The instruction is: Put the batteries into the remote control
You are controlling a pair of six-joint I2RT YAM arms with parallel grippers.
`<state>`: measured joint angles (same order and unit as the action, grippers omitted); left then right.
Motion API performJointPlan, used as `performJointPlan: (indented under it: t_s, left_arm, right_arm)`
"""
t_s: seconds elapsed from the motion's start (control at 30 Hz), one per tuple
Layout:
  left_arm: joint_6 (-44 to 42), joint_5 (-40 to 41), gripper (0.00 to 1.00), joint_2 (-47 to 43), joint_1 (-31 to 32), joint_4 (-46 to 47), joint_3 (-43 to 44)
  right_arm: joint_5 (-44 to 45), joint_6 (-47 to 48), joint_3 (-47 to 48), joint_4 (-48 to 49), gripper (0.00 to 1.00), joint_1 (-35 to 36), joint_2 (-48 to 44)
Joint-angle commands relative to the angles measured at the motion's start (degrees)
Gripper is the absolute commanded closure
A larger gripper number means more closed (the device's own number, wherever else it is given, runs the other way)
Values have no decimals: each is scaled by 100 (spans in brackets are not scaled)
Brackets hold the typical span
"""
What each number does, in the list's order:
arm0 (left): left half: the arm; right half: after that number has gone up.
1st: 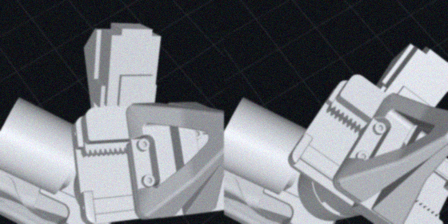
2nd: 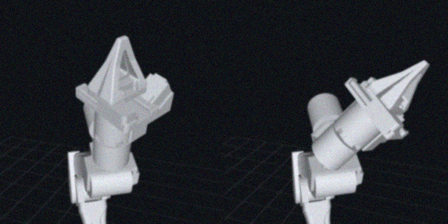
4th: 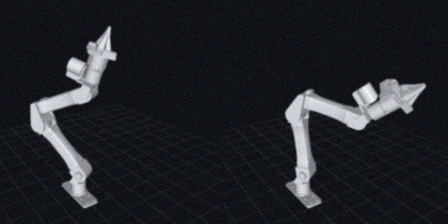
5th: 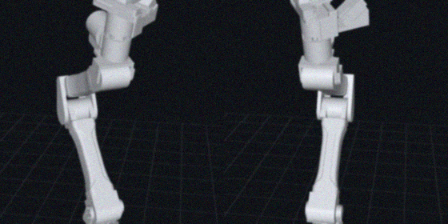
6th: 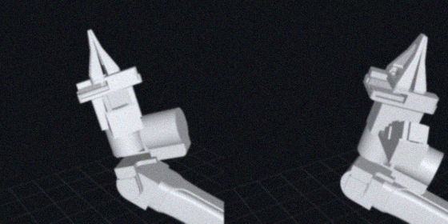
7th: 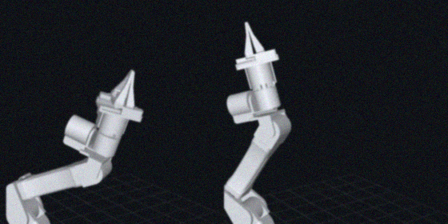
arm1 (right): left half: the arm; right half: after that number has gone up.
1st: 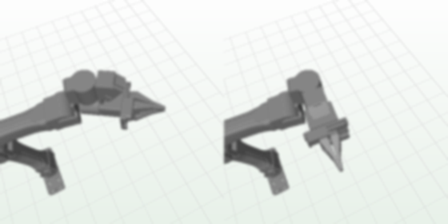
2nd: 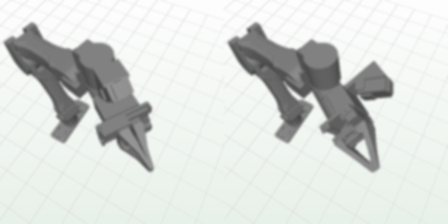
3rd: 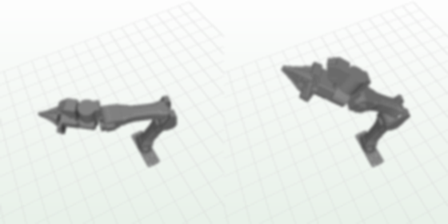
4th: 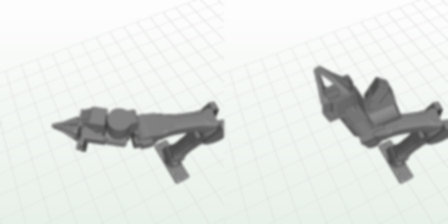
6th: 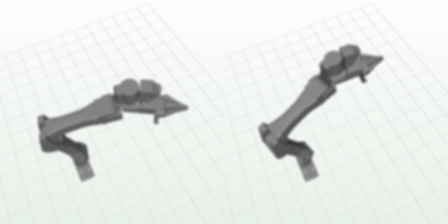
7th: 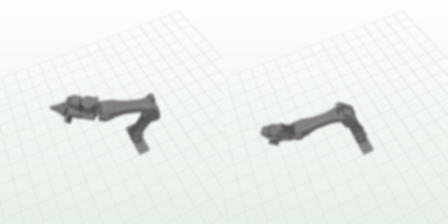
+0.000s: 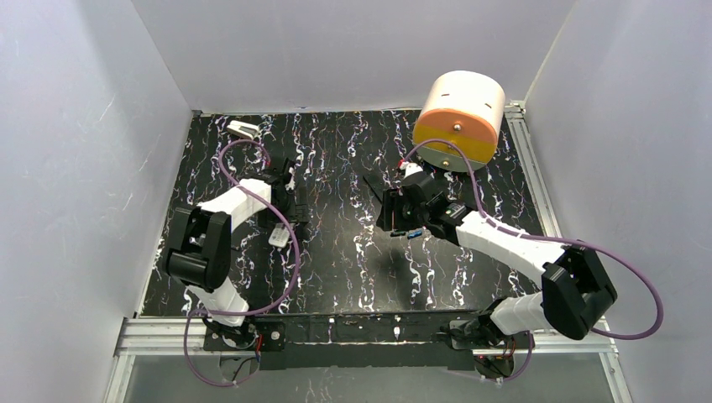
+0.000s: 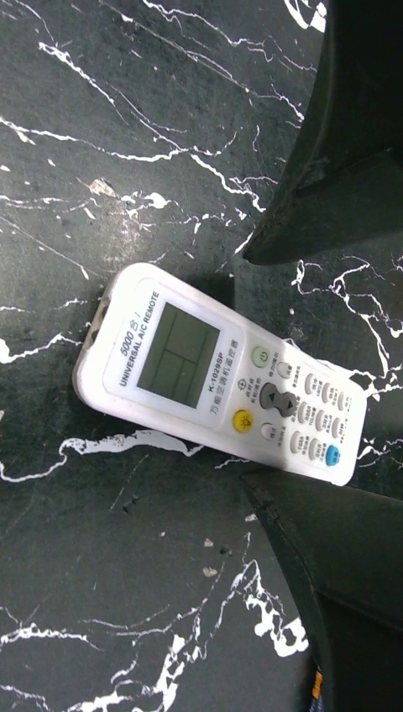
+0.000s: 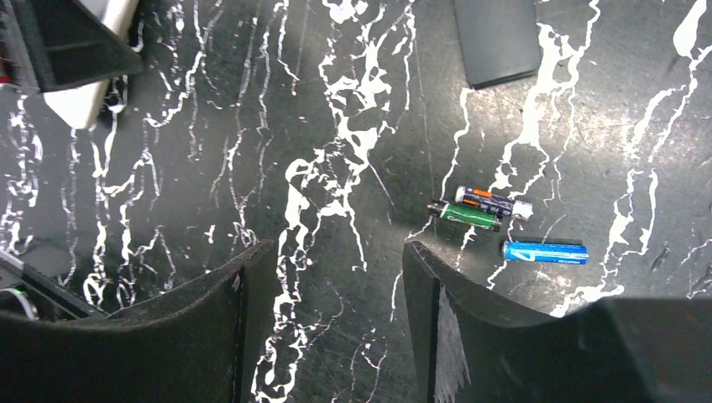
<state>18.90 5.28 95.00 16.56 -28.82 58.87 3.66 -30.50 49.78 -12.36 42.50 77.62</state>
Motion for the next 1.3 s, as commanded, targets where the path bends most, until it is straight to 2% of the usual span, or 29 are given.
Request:
performJointPlan:
  t_s: [0.0,0.13,0.37,0.63,0.73,0.8,0.9,1.1,1.17,1.27]
  left_arm:
    - [101,-213,14,10,-21,104,96]
    - [32,-248,22,226,133,60,188]
    - [240,419,35,690,372,-419,505]
    - [236,146,70,596,393,-269,551]
    - [91,-456,76,400,397,-108,629]
    - [15,-1204,78,202,397,13,739]
    - [-102,-2658,78,-139,398,239,1023]
    - [259,-4692,77,-691,397,1032,1494]
    - [635,-5290,76,-763,392,1439,1559]
    - [1547,-5737,75,-918,395,2441,1452]
  right_arm:
    - [-182,-96,-9,296,35,-13,-264]
    - [-186,-103,-79,310,35,-12,-288]
    - [-310,-144,-50,340,35,-14,-211]
    - [-538,-105,-55,474,31,-18,-143]
    - [-667,-92,-191,785,25,-61,-151]
    - [-898,-103,-260,1001,19,-173,-172]
    - [-1702,-374,-485,1720,14,-467,-267]
    - [-2991,-1747,-979,4339,5,-699,-369]
    - [-3184,-2437,-1110,5692,4,-696,-287]
    - [-3253,-3224,-1059,6726,3,-665,-64]
